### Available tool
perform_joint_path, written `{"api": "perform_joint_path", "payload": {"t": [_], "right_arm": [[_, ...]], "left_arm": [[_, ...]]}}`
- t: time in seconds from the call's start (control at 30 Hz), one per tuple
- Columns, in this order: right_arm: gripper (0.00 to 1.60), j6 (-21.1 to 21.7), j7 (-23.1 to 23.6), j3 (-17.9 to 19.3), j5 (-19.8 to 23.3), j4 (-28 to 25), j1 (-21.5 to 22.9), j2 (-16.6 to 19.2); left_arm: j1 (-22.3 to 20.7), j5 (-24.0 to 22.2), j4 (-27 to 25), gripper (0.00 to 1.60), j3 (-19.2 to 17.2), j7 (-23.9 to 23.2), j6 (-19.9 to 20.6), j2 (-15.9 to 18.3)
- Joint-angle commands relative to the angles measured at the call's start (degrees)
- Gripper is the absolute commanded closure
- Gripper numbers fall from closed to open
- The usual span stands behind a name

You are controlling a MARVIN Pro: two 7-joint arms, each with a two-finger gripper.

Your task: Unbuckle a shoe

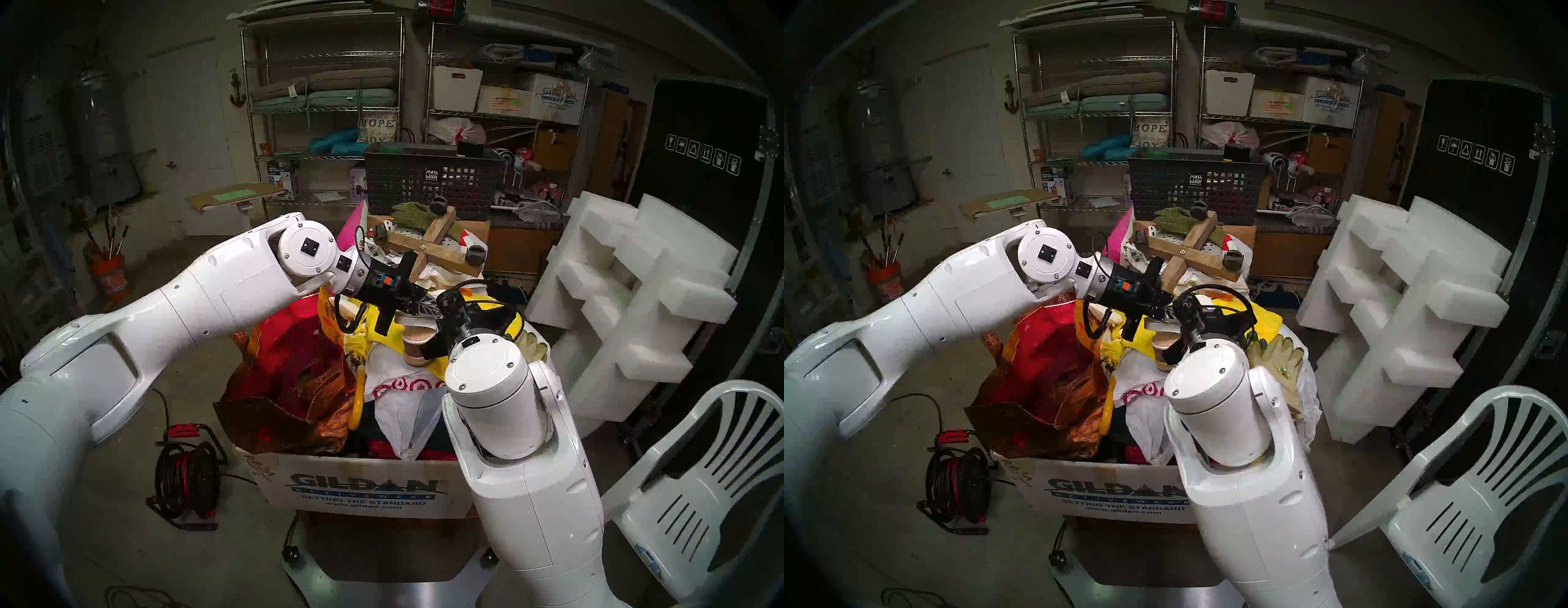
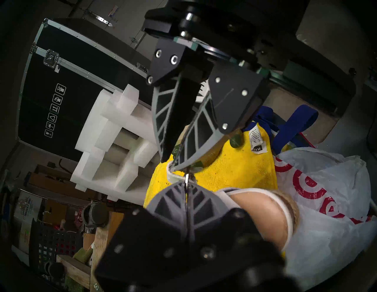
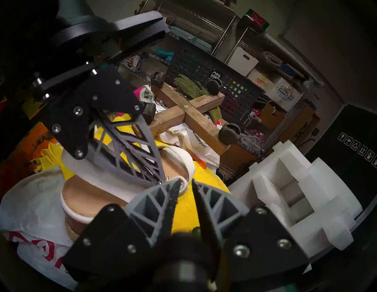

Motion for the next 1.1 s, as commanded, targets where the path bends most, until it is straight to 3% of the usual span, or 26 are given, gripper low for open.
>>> {"api": "perform_joint_path", "payload": {"t": [0.0,0.8,1.07], "right_arm": [[0.83,0.0,1.6,0.4,-0.9,-1.1,0.0,-0.1],[0.78,0.0,6.6,1.7,-2.4,1.2,0.6,-0.6],[0.91,0.0,6.8,1.9,-2.8,1.8,0.9,-0.8]], "left_arm": [[-0.8,0.5,-0.8,1.60,-0.8,0.9,-0.2,0.2],[0.0,3.9,-1.9,1.60,-1.0,3.9,-3.4,0.7],[-0.1,5.1,-0.6,1.60,-1.5,5.4,-4.2,0.0]]}}
